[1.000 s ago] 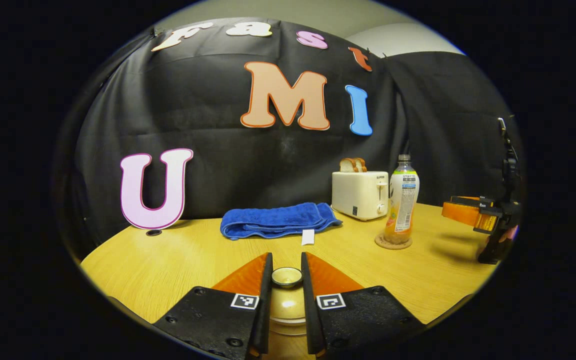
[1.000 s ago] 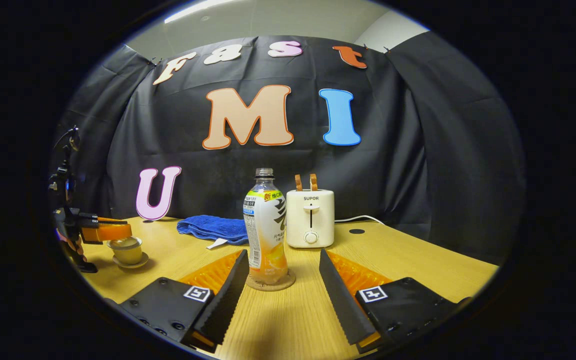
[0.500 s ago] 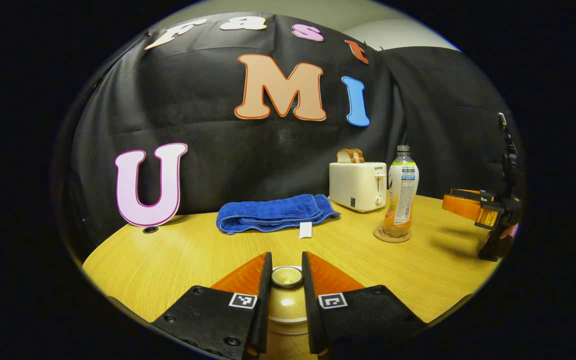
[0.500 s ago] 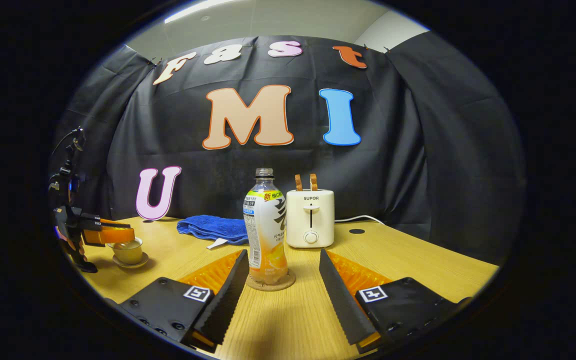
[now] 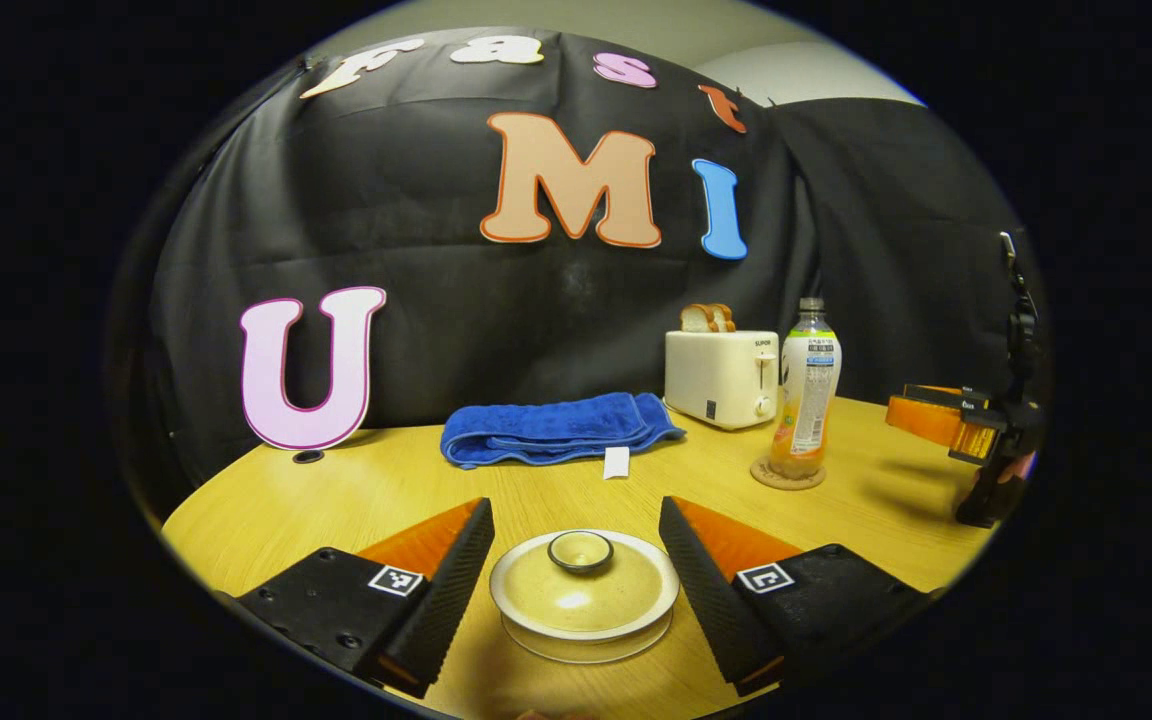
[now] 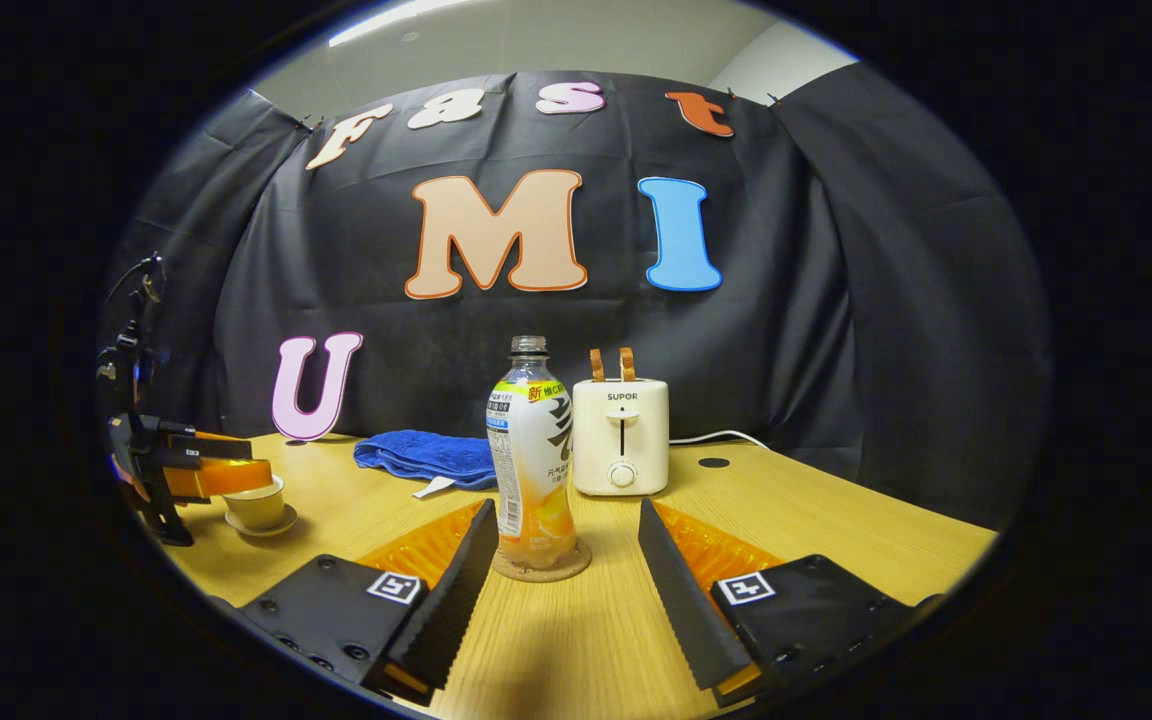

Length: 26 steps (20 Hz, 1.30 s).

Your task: Open the teacup lid with one hand, grasp the water bottle and pour water into the teacup with the other hand; after pouring, place the water bottle on the coaster and then close the teacup lid.

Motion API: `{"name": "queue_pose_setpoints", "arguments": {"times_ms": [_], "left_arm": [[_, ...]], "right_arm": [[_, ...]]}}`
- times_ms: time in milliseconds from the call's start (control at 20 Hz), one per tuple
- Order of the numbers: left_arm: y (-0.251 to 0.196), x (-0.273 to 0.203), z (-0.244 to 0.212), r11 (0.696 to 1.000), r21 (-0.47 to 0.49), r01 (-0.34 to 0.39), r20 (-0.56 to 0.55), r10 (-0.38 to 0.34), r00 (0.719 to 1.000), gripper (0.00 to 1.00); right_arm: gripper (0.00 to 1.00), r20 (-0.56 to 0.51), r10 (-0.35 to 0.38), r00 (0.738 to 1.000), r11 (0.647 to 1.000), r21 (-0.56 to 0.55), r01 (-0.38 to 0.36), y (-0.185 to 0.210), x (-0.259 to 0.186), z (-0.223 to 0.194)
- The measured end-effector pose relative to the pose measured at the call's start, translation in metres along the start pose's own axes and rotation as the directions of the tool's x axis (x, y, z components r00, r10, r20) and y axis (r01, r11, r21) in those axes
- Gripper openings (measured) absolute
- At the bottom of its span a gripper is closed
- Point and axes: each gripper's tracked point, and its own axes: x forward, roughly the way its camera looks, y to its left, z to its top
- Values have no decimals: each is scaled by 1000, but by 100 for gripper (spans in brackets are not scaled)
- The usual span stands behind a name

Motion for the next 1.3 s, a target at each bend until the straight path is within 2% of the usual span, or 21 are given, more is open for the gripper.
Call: {"name": "queue_pose_setpoints", "arguments": {"times_ms": [100, 200, 250, 300, 350, 400, 600, 700, 850, 1000, 1050, 1150, 1250, 1300], "left_arm": [[1, -7, 7, 1000, -21, -11, 47, 12, 999, 97], [1, -17, 10, 1000, -5, -22, 67, 23, 997, 100], [3, -21, 10, 999, -3, -32, 76, 32, 997, 96], [5, -25, 10, 999, -9, -45, 81, 45, 996, 97], [8, -31, 11, 998, -9, -61, 88, 62, 994, 97], [13, -37, 12, 996, -10, -84, 94, 85, 992, 97], [44, -64, 8, 974, -19, -226, 91, 227, 970, 97], [63, -76, 8, 951, -23, -309, 88, 310, 947, 97], [88, -92, 6, 899, -31, -436, 83, 437, 896, 97], [108, -105, 5, 831, -35, -555, 76, 556, 827, 97], [114, -110, 4, 809, -37, -586, 76, 587, 806, 96], [119, -118, 4, 779, -39, -626, 73, 627, 776, 96], [119, -119, 4, 771, -40, -635, 72, 636, 768, 96], [119, -118, 4, 771, -41, -636, 73, 637, 768, 96]], "right_arm": [[87, 0, 0, 1000, 1000, 0, 0, 0, 0, 0], [91, 0, 0, 1000, 1000, 0, 0, 0, 0, 0], [91, 0, 0, 1000, 1000, 0, 0, 0, 0, 0], [95, 0, 0, 1000, 1000, 0, 0, 0, 0, 0], [87, 0, -1, 1000, 1000, 0, 1, 0, 0, 0], [91, 0, 0, 1000, 1000, 0, 0, 0, 1, 0], [87, 0, 0, 1000, 1000, 0, 0, 0, 1, 0], [87, 0, 0, 1000, 1000, 0, 0, 0, 1, 0], [87, 0, 0, 1000, 1000, 0, 0, 0, 1, -1], [87, 1, -4, 1000, 1000, 0, 4, -1, 2, -1], [91, 1, -6, 1000, 1000, 0, 6, -1, 1, -1], [87, 1, -7, 1000, 1000, 0, 7, -1, 1, -1], [95, 1, -7, 1000, 1000, 0, 7, -1, 0, -1], [87, 1, -7, 1000, 1000, 0, 7, -1, 1, -1]]}}
